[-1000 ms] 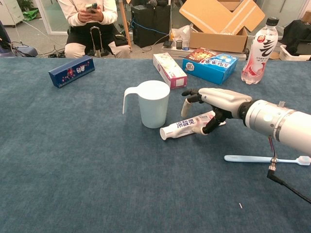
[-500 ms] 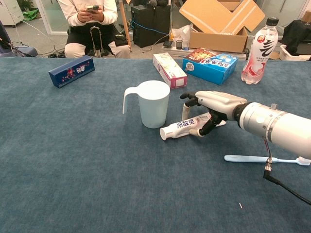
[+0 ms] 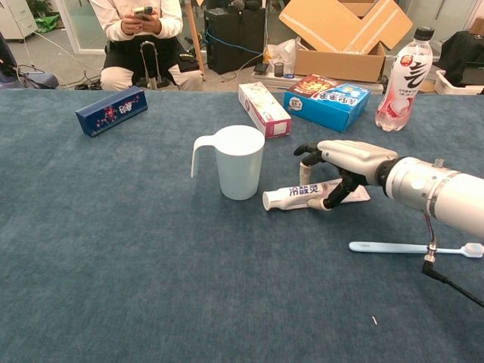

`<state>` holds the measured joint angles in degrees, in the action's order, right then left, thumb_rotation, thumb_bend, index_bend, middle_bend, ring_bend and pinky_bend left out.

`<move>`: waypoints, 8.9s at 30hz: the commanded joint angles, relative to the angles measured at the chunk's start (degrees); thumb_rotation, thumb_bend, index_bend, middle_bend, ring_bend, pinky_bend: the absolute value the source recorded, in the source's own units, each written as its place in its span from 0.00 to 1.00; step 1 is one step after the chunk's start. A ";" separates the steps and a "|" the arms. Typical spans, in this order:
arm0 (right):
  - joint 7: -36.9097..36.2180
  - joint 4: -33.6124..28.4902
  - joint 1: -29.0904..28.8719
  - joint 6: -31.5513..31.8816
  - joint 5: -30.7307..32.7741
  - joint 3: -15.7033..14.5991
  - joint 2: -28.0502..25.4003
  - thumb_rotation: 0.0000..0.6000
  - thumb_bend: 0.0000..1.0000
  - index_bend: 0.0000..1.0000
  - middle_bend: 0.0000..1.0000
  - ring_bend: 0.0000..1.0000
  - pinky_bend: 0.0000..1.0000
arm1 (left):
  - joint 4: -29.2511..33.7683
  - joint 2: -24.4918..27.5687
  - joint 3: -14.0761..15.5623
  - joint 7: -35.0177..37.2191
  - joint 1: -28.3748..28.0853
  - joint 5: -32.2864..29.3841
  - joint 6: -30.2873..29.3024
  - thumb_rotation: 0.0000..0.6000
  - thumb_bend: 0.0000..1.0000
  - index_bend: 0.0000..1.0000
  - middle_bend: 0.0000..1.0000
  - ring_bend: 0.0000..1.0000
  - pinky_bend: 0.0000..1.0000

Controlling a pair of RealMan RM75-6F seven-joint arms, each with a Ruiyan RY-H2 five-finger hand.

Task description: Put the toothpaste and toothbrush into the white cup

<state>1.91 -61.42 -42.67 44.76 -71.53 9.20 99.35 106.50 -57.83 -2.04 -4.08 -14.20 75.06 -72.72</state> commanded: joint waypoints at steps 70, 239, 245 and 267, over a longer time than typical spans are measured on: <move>-2.97 -1.66 -0.41 -1.16 -0.19 -0.33 -1.03 1.00 0.21 0.47 0.10 0.00 0.15 | -1.40 -0.61 -0.17 0.30 1.28 -0.72 1.26 1.00 0.00 0.04 0.00 0.00 0.00; -1.21 -18.93 -10.76 2.56 15.67 9.85 -6.40 1.00 0.30 0.66 0.15 0.00 0.15 | -3.77 -0.02 1.02 3.39 4.64 -0.82 1.37 1.00 0.00 0.04 0.00 0.00 0.00; -0.60 -17.72 -11.18 2.11 16.10 9.54 -5.36 1.00 0.29 0.66 0.15 0.00 0.15 | -3.74 0.02 1.00 3.41 4.69 -0.91 1.40 1.00 0.00 0.04 0.00 0.00 0.00; -1.48 -12.92 -11.86 0.62 15.28 9.24 -2.04 1.00 0.29 0.66 0.15 0.00 0.15 | -4.24 0.21 1.15 4.67 5.26 -0.70 1.25 1.00 0.00 0.04 0.00 0.00 0.00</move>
<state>0.46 -74.37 -54.53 45.41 -56.21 18.44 97.28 102.26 -57.61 -0.89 0.59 -8.94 74.37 -71.47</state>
